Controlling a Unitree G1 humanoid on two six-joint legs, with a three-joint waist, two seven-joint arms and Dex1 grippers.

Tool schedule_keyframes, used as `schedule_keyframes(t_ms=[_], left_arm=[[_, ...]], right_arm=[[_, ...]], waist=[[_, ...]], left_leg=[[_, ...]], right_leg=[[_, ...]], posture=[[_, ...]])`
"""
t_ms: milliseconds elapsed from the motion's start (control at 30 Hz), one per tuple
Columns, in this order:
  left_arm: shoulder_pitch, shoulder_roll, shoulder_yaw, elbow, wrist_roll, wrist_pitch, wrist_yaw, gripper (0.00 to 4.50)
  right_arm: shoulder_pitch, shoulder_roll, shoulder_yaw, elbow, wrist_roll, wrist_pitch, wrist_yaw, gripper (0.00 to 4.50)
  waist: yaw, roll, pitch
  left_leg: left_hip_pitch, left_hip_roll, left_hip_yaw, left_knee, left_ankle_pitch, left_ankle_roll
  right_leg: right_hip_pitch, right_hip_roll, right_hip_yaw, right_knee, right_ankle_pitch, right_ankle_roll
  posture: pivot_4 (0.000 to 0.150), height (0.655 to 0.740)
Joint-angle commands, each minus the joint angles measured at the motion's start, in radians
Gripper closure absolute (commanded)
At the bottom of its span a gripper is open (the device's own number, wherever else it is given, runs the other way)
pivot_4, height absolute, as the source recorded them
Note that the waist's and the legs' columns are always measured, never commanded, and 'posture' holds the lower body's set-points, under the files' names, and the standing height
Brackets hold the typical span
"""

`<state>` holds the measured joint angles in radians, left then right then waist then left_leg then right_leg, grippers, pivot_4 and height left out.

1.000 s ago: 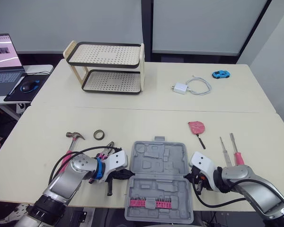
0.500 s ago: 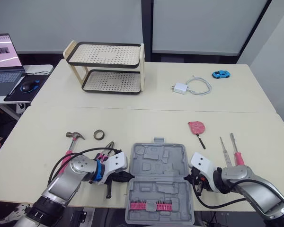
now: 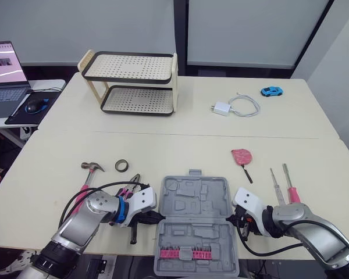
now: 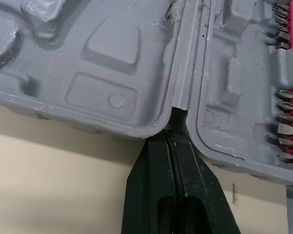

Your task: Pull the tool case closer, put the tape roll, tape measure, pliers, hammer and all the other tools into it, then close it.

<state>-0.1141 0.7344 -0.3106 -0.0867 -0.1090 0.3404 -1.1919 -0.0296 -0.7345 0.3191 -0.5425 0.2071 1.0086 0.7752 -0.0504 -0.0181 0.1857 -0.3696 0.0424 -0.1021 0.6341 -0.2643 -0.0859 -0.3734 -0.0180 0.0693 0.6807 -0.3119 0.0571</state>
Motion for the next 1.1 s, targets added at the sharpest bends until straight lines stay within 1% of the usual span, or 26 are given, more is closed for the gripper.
schedule_keyframes(t_ms=[33,233,333,433,500,600,667,767,867,967,1000,1100], left_arm=[[-0.002,0.014,-0.007,0.007,0.011,-0.010,-0.001,4.50],[-0.003,0.041,0.030,0.018,-0.007,-0.012,-0.002,4.50],[0.001,0.055,0.062,0.008,-0.037,-0.003,-0.004,4.50],[0.013,0.074,0.125,-0.005,-0.082,-0.007,-0.011,4.50],[0.033,0.095,0.223,-0.026,-0.158,0.015,-0.017,4.50],[0.088,0.135,0.452,-0.024,-0.262,0.048,0.014,4.50],[0.136,0.153,0.561,0.005,-0.286,0.039,0.032,4.50],[0.240,0.198,0.713,0.108,-0.280,-0.003,0.016,4.50],[0.309,0.220,0.806,0.212,-0.285,-0.035,0.000,3.93],[0.377,0.215,0.862,0.262,-0.283,-0.060,0.000,2.97],[0.398,0.209,0.880,0.284,-0.282,-0.075,-0.001,2.75],[0.472,0.165,0.920,0.250,-0.300,-0.074,0.024,1.89]], right_arm=[[-0.003,-0.017,-0.020,0.001,0.011,-0.009,-0.009,4.49],[0.019,-0.062,-0.074,0.021,0.026,-0.034,-0.007,4.49],[0.032,-0.083,-0.103,0.019,0.035,-0.045,-0.003,4.49],[0.056,-0.116,-0.140,0.011,0.037,-0.091,0.011,4.49],[0.092,-0.142,-0.204,-0.006,0.045,-0.152,0.028,4.49],[0.194,-0.186,-0.385,-0.031,0.052,-0.328,0.076,4.49],[0.250,-0.183,-0.507,-0.027,0.073,-0.413,0.101,4.49],[0.335,-0.185,-0.702,-0.010,0.106,-0.483,0.165,4.49],[0.382,-0.182,-0.846,0.031,0.149,-0.497,0.218,4.50],[0.431,-0.195,-0.959,0.092,0.168,-0.540,0.298,3.92],[0.453,-0.196,-0.997,0.101,0.174,-0.549,0.326,3.79],[0.499,-0.208,-1.073,0.186,0.173,-0.608,0.406,3.15]], waist=[[0.000,0.000,0.000],[0.000,0.000,0.000],[0.000,0.000,0.000],[0.000,0.000,0.000],[0.000,0.000,0.001],[0.001,0.000,0.001],[0.000,-0.001,0.001],[-0.001,0.000,0.001],[0.000,-0.001,0.001],[0.004,-0.003,0.001],[0.007,-0.003,0.001],[0.011,-0.003,0.001]], left_leg=[[0.000,0.000,0.000,0.000,0.000,0.000],[0.000,0.000,0.000,0.000,0.000,0.000],[0.000,0.000,0.000,0.000,0.000,0.000],[0.000,0.000,0.000,0.000,0.000,0.000],[-0.001,0.000,0.000,0.000,0.000,0.000],[-0.003,0.000,0.000,0.000,0.000,0.000],[-0.004,0.001,0.000,0.000,0.000,0.000],[-0.004,0.001,0.001,0.000,0.000,0.000],[-0.003,0.001,0.002,-0.001,0.000,0.000],[-0.003,0.001,0.002,-0.001,0.000,0.000],[-0.003,0.001,0.002,-0.001,0.000,0.000],[-0.001,0.001,0.003,-0.001,0.000,0.000]], right_leg=[[0.000,0.000,0.000,0.000,0.000,0.000],[0.000,0.000,0.000,0.000,0.000,0.000],[0.000,0.000,0.000,0.000,0.000,0.000],[0.000,0.000,0.000,0.000,0.000,0.000],[-0.001,0.000,0.000,0.000,0.000,0.000],[-0.002,0.000,0.000,0.000,0.000,0.000],[-0.004,0.000,-0.001,0.000,0.000,0.000],[-0.004,0.000,0.000,-0.001,0.000,0.000],[-0.004,0.000,0.000,-0.001,0.000,0.000],[-0.003,0.000,0.000,-0.001,0.000,0.000],[-0.003,0.000,0.000,-0.001,0.000,0.000],[-0.001,0.000,0.001,-0.002,-0.001,-0.001]], posture=[[0.150,0.7350],[0.150,0.7350],[0.150,0.7350],[0.150,0.7350],[0.150,0.7350],[0.150,0.7350],[0.150,0.7350],[0.150,0.7350],[0.150,0.7350],[0.150,0.7350],[0.150,0.7350],[0.150,0.7350]])
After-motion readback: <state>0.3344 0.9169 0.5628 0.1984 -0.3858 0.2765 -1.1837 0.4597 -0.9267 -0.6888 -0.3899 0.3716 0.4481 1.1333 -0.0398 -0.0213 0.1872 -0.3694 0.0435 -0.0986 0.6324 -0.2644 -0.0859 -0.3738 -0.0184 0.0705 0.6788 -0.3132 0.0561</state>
